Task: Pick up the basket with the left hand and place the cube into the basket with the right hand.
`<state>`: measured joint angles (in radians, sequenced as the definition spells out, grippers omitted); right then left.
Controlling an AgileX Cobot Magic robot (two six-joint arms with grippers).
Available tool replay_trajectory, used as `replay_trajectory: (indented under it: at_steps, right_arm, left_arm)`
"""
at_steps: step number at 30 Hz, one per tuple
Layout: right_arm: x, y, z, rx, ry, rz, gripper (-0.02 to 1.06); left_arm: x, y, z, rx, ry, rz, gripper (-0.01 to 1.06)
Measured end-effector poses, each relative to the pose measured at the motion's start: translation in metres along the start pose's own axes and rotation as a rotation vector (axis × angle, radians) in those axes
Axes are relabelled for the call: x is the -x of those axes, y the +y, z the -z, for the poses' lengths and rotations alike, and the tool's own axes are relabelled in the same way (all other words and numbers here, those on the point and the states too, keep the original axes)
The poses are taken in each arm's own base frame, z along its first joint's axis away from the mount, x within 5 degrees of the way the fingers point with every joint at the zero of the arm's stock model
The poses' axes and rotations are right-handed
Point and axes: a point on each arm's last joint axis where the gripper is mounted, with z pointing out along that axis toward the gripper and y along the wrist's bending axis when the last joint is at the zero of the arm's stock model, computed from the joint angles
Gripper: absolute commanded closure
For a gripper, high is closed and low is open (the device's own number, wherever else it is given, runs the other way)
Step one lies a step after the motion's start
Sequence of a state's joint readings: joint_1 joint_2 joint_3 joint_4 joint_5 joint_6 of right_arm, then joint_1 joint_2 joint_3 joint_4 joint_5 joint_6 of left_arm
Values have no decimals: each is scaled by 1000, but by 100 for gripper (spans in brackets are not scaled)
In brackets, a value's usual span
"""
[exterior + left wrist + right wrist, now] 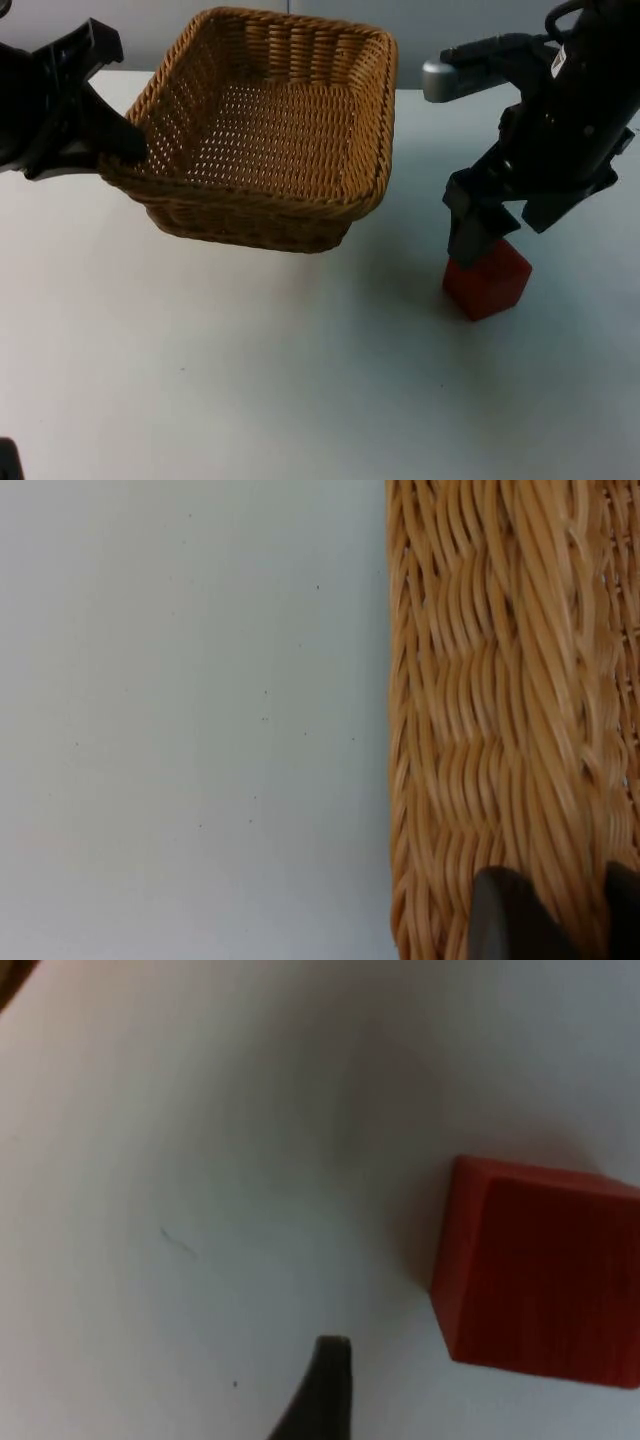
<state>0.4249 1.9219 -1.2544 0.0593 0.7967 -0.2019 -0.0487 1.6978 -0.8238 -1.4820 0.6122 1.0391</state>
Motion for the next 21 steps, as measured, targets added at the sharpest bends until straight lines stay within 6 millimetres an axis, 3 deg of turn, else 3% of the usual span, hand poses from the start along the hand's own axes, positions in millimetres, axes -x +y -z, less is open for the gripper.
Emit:
replay_trajectory:
  at_steps: [8,13,21]
  right_arm:
    - [1,-1,-12,-2,2,-22,24]
    - [0,-2,-23,-6,33,-35,19]
    - [1,-6,-27,-46,27,-35,17]
  left_arm:
    - [0,0,0,0,0,0,105]
    - [0,0,0,0,0,0,105]
    - [0,0,0,0,0,0,105]
